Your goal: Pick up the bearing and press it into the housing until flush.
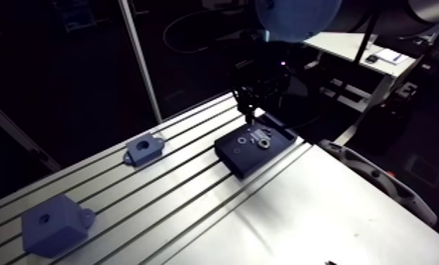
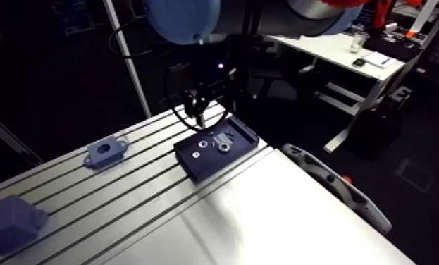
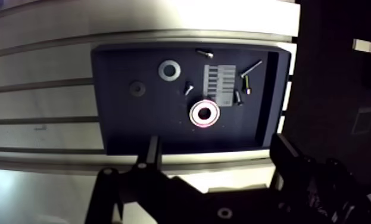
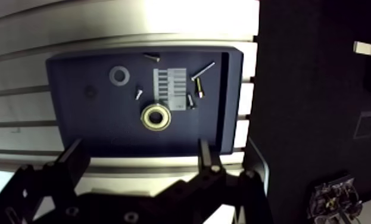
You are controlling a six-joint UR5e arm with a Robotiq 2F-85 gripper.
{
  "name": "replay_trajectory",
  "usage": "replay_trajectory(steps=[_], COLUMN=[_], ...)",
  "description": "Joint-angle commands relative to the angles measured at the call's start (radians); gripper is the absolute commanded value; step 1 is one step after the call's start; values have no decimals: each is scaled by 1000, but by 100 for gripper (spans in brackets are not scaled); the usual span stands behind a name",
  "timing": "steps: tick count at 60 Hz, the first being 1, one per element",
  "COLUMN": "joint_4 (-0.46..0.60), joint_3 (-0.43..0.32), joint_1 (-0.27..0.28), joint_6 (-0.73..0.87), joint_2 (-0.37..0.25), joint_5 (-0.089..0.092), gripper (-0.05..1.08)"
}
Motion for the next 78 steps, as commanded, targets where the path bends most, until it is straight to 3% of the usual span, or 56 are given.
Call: replay_trajectory(steps=[1,29,78], joint_4=[-40,-91,-160], joint_3=[19,33,71], joint_1=[-8,-18,-19], joint_6=[8,15,21], joint_2=[23,74,110], joint_5=[0,0,4], gripper=[4,20,33])
